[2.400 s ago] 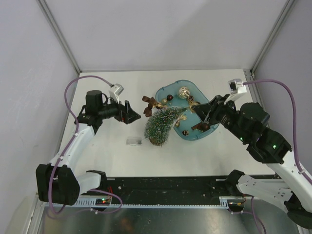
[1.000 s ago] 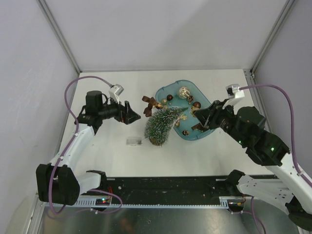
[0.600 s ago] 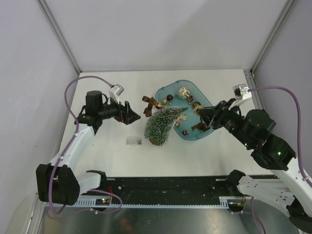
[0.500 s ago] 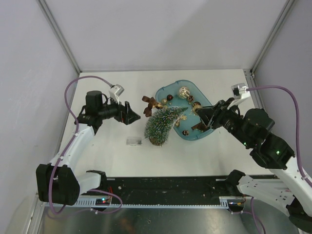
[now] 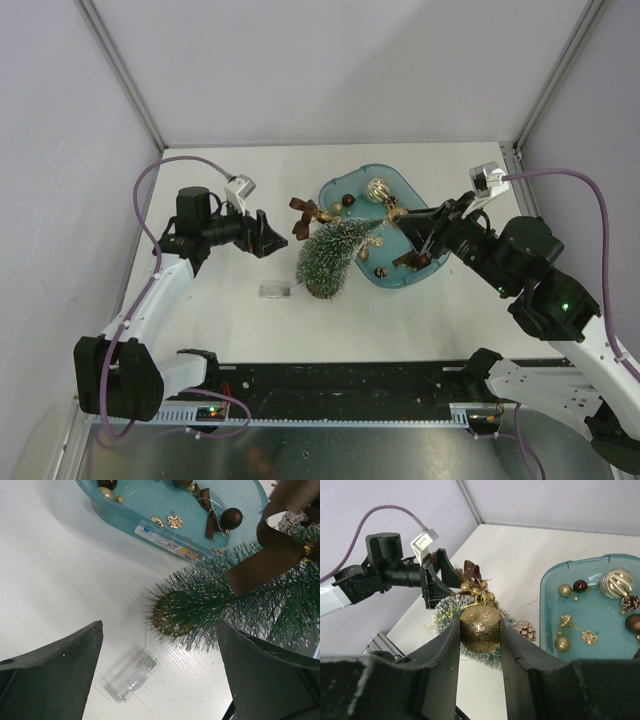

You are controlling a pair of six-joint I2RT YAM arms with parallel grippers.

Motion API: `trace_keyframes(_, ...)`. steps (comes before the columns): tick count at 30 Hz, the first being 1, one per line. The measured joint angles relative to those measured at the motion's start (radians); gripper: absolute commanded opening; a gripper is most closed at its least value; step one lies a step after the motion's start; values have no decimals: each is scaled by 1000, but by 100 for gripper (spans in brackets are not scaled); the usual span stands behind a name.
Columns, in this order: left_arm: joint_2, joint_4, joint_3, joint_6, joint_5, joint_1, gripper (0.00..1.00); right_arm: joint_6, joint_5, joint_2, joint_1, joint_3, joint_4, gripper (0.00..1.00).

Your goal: Decorate the small christmas tree

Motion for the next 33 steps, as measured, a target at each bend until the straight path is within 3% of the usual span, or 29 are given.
trace_keyframes(33, 0, -15, 0, 8, 8, 0, 100, -87, 37, 13, 0, 31, -76, 23)
